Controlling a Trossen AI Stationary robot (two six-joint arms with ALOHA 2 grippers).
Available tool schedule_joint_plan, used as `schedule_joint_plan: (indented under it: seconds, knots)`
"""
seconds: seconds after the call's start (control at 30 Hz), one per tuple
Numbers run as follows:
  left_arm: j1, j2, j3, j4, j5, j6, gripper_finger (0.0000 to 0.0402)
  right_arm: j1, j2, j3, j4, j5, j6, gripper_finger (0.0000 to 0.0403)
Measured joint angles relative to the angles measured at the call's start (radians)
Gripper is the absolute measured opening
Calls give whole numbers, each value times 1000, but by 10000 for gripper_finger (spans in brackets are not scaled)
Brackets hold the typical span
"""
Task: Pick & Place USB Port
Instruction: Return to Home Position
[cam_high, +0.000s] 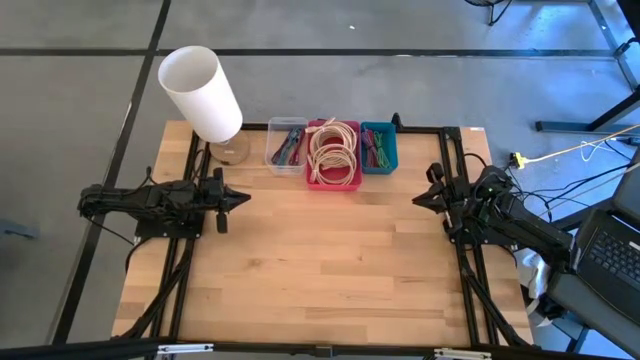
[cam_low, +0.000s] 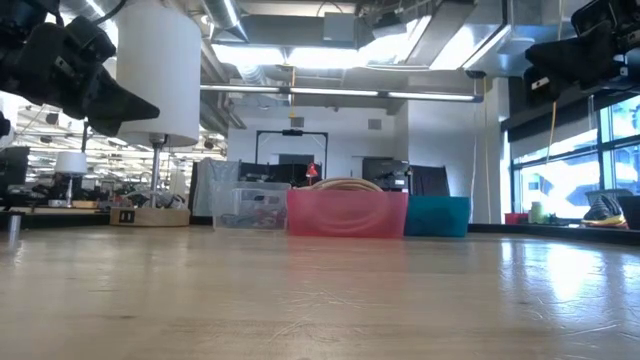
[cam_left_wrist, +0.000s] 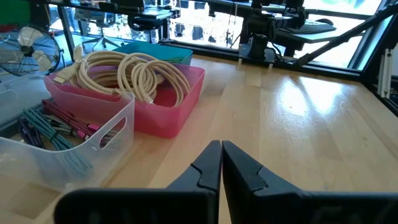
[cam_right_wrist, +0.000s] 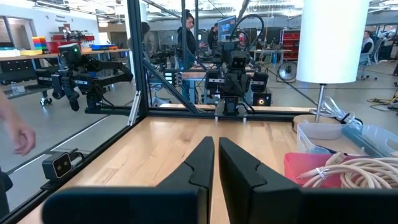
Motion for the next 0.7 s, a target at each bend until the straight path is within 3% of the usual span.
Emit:
schedule_joint_plan:
  seconds: [0.7]
  knots:
    - [0, 0, 0, 0, 0, 0, 7, 0, 0, 0, 0, 0, -1, 28]
